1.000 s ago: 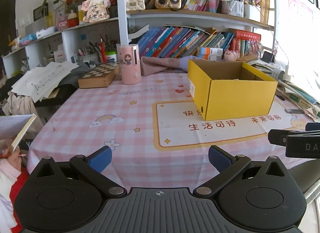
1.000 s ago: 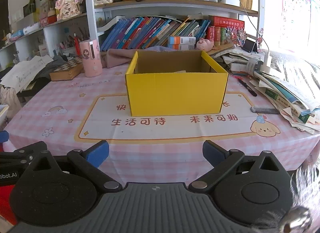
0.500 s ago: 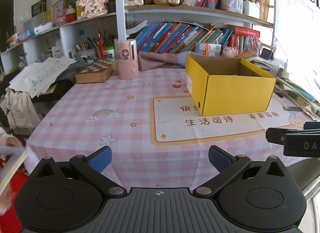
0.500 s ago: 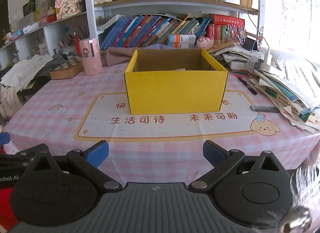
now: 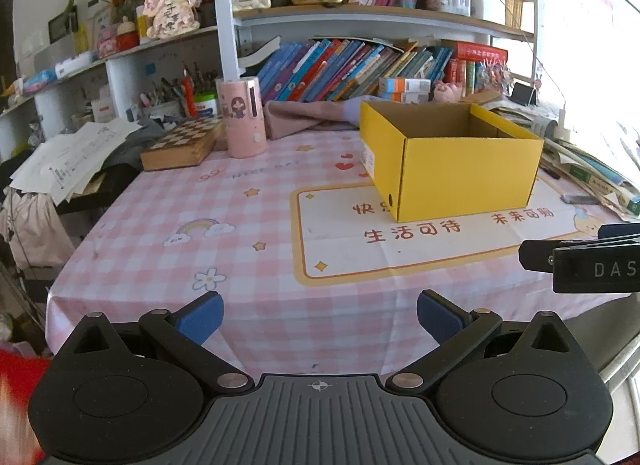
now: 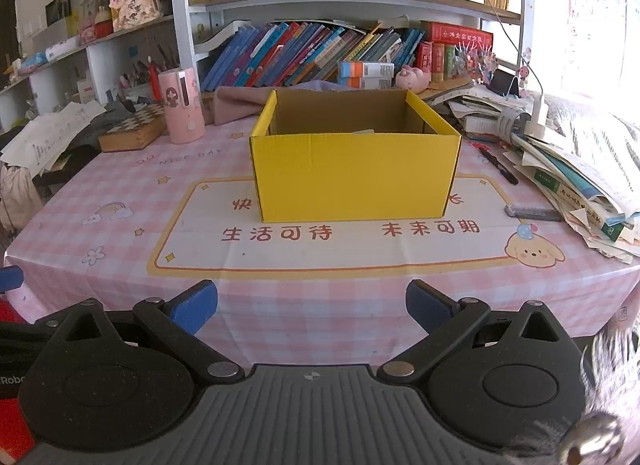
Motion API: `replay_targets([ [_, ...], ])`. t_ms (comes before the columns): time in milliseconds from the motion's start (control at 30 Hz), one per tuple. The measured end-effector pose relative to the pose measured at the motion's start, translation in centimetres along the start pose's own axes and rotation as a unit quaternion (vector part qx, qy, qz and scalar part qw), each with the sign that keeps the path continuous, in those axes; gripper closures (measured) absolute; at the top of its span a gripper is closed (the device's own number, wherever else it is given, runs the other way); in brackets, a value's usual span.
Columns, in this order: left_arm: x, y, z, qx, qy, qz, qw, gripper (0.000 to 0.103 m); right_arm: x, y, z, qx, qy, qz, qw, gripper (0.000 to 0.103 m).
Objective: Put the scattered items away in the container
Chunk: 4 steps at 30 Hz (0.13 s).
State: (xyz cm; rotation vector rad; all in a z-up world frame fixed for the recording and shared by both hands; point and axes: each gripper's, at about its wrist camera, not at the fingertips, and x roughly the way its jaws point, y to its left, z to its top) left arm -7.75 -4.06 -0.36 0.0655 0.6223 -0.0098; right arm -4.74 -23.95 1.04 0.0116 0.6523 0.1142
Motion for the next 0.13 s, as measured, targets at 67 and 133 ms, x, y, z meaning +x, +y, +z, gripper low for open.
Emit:
replay_targets([
  [67,0.03,0.04,0.07,-0.001,0.0,0.0,1.0,0.0,0.02,0.01,0.0,0.0,0.0,0.0,1.0,0.001],
  [133,0.11,0.08,0.13,-0.003,0.004,0.0,1.0,0.0,0.01,0.01,0.0,0.0,0.0,0.0,1.0,0.001],
])
